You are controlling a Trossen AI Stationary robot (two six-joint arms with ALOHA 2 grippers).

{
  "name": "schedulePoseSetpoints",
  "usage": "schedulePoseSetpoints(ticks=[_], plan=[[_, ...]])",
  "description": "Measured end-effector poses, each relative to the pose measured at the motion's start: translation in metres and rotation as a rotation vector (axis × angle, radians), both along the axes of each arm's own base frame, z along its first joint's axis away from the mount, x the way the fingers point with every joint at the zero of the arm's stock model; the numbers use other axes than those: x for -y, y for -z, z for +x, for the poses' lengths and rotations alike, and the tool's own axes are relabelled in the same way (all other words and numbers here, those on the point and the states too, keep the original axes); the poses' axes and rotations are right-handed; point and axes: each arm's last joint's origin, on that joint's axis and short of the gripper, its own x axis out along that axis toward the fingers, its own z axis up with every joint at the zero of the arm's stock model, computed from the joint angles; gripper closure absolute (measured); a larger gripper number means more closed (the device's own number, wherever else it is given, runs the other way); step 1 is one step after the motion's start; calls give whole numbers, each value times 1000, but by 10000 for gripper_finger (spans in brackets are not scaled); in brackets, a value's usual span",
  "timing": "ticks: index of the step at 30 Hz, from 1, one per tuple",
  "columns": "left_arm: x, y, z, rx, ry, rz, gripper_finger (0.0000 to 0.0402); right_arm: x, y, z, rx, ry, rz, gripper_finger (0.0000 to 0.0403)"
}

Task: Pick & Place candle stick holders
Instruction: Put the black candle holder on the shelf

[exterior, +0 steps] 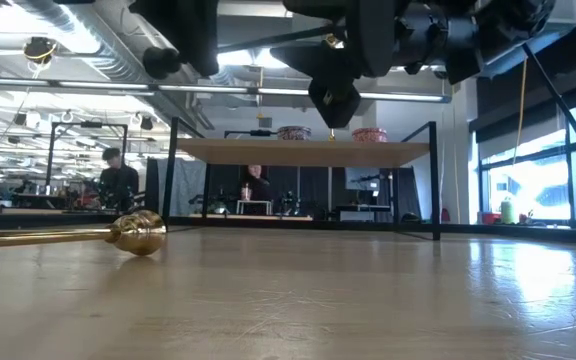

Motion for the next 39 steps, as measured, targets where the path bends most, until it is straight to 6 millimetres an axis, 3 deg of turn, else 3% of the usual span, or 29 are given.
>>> schedulePoseSetpoints(ticks=[12, 24, 29, 39], plan=[[-4, -1, 1, 16, 11, 93, 392, 1, 2, 0, -34, 7, 12, 228], [2, -3, 0, 62, 28, 199, 391, 2, 5, -1, -61, 47, -6, 349], [14, -8, -3, 135, 18, 223, 359, 3, 8, -1, -79, 73, -25, 384], [45, -39, -7, 380, 15, 217, 298, 1, 6, -1, -49, 64, -40, 389]])
